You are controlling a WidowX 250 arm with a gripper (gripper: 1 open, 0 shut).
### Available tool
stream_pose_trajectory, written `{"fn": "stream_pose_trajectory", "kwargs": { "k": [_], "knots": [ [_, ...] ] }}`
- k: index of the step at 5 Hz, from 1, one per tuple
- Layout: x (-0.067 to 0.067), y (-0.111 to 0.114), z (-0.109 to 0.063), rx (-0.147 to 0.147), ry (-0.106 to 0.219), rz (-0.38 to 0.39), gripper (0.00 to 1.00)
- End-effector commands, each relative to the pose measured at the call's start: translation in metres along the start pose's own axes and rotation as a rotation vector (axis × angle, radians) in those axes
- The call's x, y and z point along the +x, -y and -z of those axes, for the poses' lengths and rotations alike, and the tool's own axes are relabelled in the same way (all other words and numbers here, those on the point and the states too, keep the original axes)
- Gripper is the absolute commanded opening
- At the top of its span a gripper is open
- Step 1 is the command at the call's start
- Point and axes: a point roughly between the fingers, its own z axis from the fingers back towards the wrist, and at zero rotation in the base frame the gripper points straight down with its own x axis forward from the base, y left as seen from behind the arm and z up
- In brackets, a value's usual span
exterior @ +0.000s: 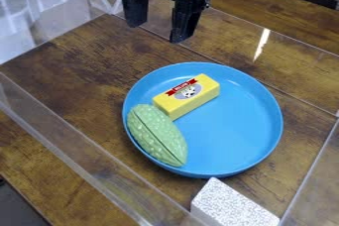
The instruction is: Remove the yellow block from inside the blue tray and put it on the table
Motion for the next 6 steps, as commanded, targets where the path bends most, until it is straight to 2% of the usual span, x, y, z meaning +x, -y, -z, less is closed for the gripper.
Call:
{"fn": "stream_pose_trajectory", "kwargs": {
  "k": [1, 3, 6],
  "knots": [
    [0.003, 0.002, 0.01, -0.002, -0.01, 0.051, 1.0],
    [0.01, 0.012, 0.043, -0.001, -0.006, 0.199, 1.0],
    [0.016, 0.022, 0.081, -0.01, 0.03, 0.306, 1.0]
  ]
}}
